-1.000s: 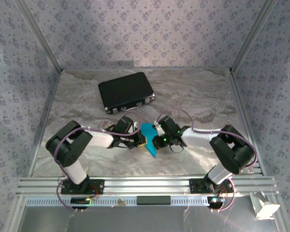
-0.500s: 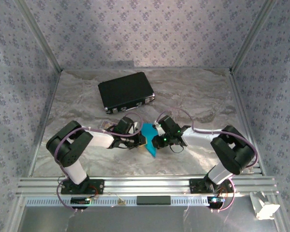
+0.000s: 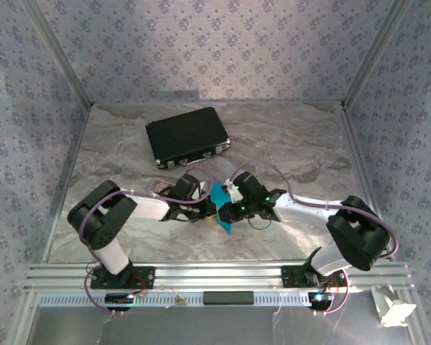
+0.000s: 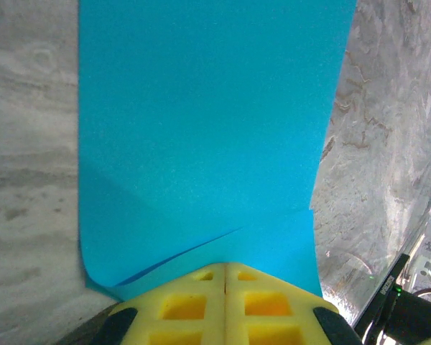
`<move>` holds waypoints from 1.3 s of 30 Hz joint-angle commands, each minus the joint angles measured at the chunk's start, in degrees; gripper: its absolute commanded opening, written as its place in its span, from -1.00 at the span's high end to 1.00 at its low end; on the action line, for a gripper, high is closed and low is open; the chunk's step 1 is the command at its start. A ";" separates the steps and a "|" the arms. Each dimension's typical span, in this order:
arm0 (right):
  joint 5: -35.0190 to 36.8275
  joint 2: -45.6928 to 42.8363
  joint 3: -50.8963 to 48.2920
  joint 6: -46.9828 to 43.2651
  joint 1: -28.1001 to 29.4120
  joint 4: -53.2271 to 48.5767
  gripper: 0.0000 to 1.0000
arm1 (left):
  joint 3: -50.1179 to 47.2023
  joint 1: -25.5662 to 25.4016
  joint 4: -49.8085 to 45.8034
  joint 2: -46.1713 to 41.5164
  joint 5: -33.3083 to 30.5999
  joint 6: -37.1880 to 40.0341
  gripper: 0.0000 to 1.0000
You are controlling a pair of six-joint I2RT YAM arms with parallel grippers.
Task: Fold a paper plane with a square sheet of paper (pick it up from the middle)
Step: Third fold the triangle at the center of the table.
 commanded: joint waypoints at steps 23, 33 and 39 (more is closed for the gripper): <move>-0.24 4.10 -6.00 4.99 2.27 1.59 0.89 | 0.44 -0.54 -5.62 0.02 -2.77 1.45 1.00; 0.97 -2.83 -12.63 7.95 2.91 0.95 0.89 | 0.09 -0.47 -5.67 0.26 -3.06 1.25 1.00; 2.23 -7.49 -13.80 8.53 2.93 -2.12 0.90 | -0.26 -0.48 -5.22 -0.07 -3.37 0.67 1.00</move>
